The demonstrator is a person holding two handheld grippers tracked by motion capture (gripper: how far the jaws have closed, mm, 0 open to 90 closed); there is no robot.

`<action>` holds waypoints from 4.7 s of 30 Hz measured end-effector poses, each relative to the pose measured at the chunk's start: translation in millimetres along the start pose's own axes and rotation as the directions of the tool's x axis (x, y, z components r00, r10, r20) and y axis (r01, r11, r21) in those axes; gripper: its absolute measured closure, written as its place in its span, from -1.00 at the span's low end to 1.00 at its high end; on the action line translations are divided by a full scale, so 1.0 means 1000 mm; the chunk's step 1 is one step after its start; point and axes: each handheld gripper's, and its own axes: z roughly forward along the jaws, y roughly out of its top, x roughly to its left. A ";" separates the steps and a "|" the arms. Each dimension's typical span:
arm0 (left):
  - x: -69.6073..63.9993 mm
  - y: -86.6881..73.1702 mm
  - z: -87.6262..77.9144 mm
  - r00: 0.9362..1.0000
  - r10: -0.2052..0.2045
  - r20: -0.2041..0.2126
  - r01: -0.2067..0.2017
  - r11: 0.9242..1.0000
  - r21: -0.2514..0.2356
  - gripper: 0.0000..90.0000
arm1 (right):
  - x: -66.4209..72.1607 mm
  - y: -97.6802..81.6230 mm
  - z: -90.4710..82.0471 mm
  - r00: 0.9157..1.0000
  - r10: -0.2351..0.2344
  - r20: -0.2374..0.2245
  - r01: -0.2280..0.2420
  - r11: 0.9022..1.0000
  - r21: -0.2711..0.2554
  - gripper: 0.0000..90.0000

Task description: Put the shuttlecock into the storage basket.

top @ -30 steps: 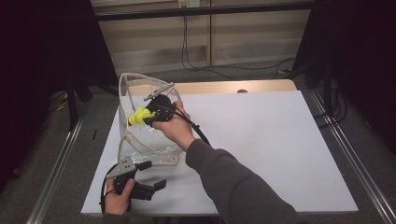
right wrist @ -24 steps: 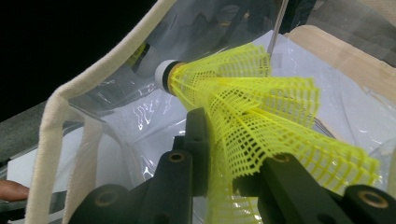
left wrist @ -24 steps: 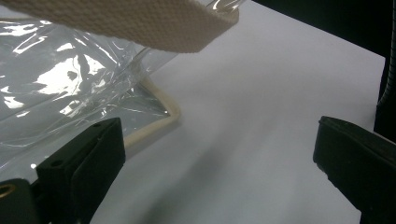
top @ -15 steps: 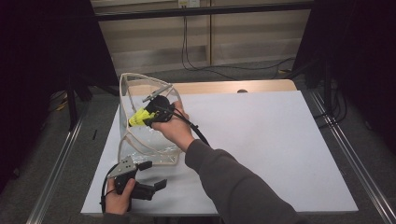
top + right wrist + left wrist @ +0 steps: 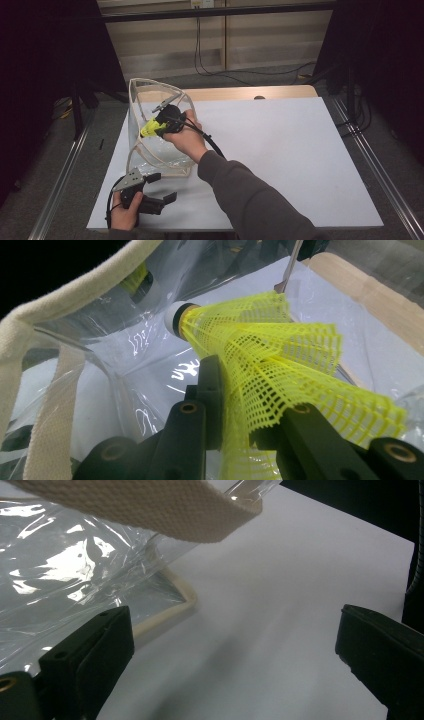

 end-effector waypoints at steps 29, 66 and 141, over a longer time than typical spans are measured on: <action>0.000 0.000 0.000 1.000 0.002 -0.006 -0.002 1.000 0.003 -0.95 | 0.002 -0.005 0.007 0.999 -0.014 -0.036 0.016 0.999 0.049 0.21; -0.002 0.002 -0.003 0.999 0.018 -0.027 -0.018 1.000 0.011 -0.95 | 0.000 -0.024 -0.073 0.992 0.031 -0.124 -0.041 0.996 -0.078 -0.65; -0.002 0.005 -0.003 0.999 0.040 -0.032 -0.039 0.999 0.029 -0.95 | -0.057 -0.122 -0.155 0.988 0.109 -0.112 -0.133 0.964 -0.232 -0.86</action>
